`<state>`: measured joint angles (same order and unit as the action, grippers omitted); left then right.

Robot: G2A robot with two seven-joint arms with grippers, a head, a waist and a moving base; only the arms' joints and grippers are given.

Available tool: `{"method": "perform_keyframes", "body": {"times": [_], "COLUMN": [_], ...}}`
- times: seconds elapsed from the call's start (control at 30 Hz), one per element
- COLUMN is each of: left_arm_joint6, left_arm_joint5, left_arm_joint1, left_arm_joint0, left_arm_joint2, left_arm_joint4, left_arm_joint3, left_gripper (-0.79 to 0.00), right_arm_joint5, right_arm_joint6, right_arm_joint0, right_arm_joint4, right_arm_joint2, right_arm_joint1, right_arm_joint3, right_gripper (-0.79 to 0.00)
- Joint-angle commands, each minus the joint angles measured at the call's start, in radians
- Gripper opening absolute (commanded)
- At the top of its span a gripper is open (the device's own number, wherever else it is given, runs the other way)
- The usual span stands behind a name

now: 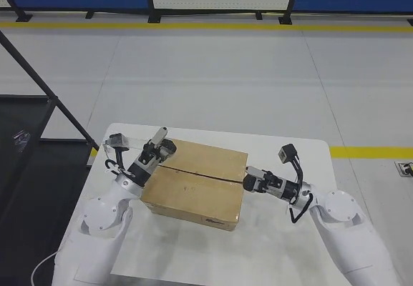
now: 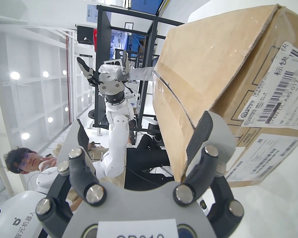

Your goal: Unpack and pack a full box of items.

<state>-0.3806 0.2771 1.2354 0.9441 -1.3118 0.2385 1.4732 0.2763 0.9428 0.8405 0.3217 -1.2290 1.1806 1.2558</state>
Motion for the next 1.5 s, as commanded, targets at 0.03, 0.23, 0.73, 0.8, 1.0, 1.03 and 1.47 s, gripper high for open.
{"method": "perform_keyframes", "body": {"times": [0.03, 0.23, 0.73, 0.8, 1.0, 1.03, 1.47], "left_arm_joint6": [-0.005, 0.014, 0.021, 0.02, 0.025, 0.028, 0.069], "left_arm_joint5": [-0.008, -0.026, -0.035, -0.036, -0.041, -0.042, -0.059], "left_arm_joint1": [0.002, 0.01, 0.028, 0.029, 0.034, 0.036, 0.063], "left_arm_joint0": [0.001, -0.014, -0.021, -0.019, -0.023, -0.025, -0.077], "left_arm_joint2": [0.013, 0.059, 0.124, 0.124, 0.135, 0.139, 0.207], "left_arm_joint4": [-0.019, -0.065, -0.099, -0.101, -0.102, -0.102, -0.111], "left_arm_joint3": [0.007, -0.005, -0.001, 0.003, 0.001, 0.002, -0.04], "left_gripper": [0.0, 0.0, 0.0, 0.0, 0.0, 0.0, 0.0], "right_arm_joint5": [0.002, 0.001, -0.026, -0.027, -0.027, -0.025, 0.037], "right_arm_joint6": [0.003, 0.006, 0.001, 0.0, -0.001, -0.003, -0.054], "right_arm_joint0": [-0.002, 0.003, 0.026, 0.027, 0.03, 0.033, 0.157], "right_arm_joint4": [0.002, 0.004, -0.009, -0.011, -0.008, -0.008, 0.018], "right_arm_joint2": [0.002, -0.004, -0.021, -0.02, -0.021, -0.023, -0.146], "right_arm_joint1": [0.0, -0.003, -0.014, -0.014, -0.016, -0.017, -0.043], "right_arm_joint3": [-0.003, -0.003, 0.041, 0.043, 0.045, 0.045, 0.128], "right_gripper": [0.0, 0.0, 0.0, 0.0, 0.0, 0.0, 0.0]}}
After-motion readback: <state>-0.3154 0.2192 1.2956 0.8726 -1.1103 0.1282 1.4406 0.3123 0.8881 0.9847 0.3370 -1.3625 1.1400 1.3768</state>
